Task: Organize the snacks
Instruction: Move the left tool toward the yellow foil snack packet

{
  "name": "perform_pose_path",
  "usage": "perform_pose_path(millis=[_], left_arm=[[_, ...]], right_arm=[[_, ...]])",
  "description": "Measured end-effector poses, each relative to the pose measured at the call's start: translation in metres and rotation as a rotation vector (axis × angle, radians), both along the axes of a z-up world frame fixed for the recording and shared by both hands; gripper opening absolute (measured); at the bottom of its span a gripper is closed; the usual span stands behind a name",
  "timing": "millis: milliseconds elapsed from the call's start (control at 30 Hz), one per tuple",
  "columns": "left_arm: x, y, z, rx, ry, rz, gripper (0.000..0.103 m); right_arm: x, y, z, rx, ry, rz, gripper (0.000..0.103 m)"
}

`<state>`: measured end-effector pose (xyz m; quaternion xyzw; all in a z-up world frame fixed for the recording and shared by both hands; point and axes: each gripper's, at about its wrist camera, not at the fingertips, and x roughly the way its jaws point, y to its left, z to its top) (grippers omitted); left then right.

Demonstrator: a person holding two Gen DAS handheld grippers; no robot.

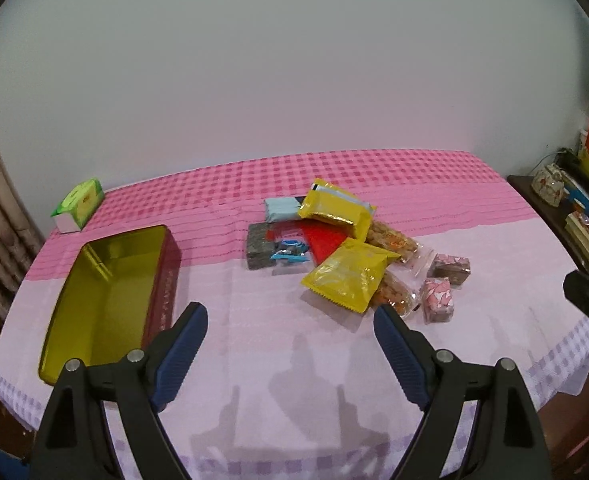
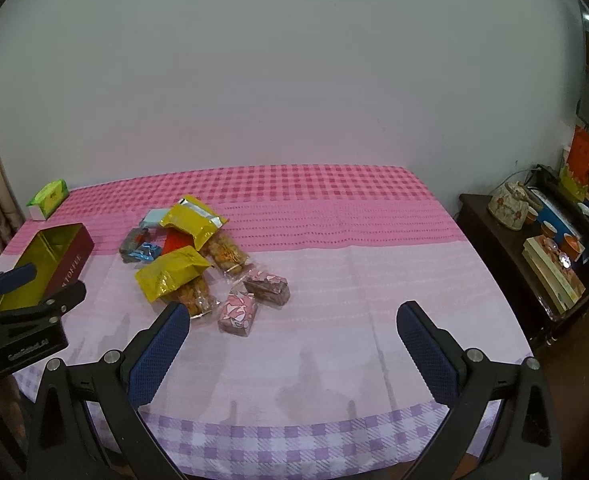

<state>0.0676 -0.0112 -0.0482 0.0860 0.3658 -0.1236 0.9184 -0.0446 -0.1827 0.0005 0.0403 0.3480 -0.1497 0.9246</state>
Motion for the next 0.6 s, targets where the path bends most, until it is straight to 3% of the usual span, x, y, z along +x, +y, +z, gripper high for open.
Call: perform_pose_path(millis=[433, 600], left_arm=[[0.030, -0.043, -0.020, 0.014, 0.013, -0.081, 0.087], [0.047, -0.053, -0.033, 0.006, 0.061, -0.102, 0.087]], right_arm=[[0.005, -0.012, -0.008, 0.027, 0.016, -0.011, 0.103], [0.007, -0.015, -0.015, 0.030, 0.032, -0.012, 0.103]])
